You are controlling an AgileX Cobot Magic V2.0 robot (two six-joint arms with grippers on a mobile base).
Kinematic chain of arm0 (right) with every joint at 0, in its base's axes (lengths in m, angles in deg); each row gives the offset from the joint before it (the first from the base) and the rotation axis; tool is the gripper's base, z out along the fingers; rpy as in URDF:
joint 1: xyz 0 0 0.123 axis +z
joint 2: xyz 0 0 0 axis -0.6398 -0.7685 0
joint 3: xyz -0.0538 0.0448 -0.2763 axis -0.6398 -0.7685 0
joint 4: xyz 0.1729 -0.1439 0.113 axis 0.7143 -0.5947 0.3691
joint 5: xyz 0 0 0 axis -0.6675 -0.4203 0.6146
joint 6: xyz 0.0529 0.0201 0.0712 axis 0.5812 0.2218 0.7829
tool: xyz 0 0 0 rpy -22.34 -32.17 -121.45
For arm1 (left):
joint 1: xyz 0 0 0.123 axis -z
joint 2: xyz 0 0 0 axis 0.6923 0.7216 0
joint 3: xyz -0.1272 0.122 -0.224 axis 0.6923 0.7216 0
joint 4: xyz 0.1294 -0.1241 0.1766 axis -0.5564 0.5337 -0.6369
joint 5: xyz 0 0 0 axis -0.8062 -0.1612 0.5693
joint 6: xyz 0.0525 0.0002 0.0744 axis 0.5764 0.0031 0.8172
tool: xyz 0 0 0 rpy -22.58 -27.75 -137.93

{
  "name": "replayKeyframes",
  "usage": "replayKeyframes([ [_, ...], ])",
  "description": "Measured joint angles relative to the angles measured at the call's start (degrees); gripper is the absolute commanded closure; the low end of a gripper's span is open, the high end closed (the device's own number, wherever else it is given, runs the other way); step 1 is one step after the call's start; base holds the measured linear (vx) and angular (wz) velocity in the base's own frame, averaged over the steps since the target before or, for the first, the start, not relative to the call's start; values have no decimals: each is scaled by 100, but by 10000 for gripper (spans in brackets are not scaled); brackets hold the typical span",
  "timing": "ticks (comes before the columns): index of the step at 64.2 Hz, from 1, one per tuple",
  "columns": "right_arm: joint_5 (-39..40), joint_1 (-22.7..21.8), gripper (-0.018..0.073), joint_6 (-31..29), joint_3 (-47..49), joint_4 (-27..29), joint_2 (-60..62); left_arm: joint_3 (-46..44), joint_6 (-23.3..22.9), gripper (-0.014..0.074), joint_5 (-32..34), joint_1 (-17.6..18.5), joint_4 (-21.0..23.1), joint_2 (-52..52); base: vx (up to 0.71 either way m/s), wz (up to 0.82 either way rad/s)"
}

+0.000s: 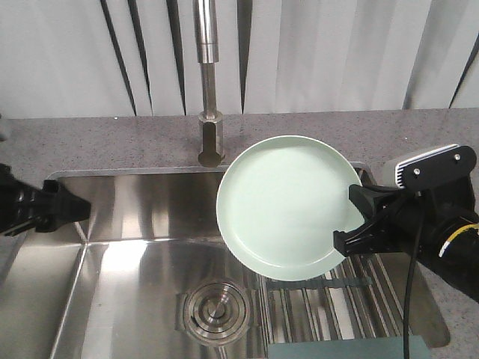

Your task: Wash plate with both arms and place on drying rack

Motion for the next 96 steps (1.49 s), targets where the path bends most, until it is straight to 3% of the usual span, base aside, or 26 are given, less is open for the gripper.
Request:
replayKeyframes([
  [11,0,0,564,0,0,0,0,-637,2046,45,-692,0,2012,612,0,0],
  [16,0,0,564,0,0,0,0,-945,2809,45,-1036,0,2662,909,0,0],
  [24,0,0,564,0,0,0,0,-1505,3728,45,-1799,0,3333,1440,0,0],
  [32,0,0,564,0,0,0,0,-2160,4111,45,-2389,0,3740,2012,0,0],
  [50,0,0,564,0,0,0,0,-3566,4300,45,-2521,50,4468,3322,0,0],
  [64,0,0,564,0,0,0,0,-4531,4237,45,-2521,322,4489,4156,0,0],
  [82,0,0,564,0,0,0,0,-5834,3750,45,-2545,628,4500,5108,0,0],
  [96,0,0,564,0,0,0,0,-6192,3491,45,-2572,667,4478,5597,0,0],
])
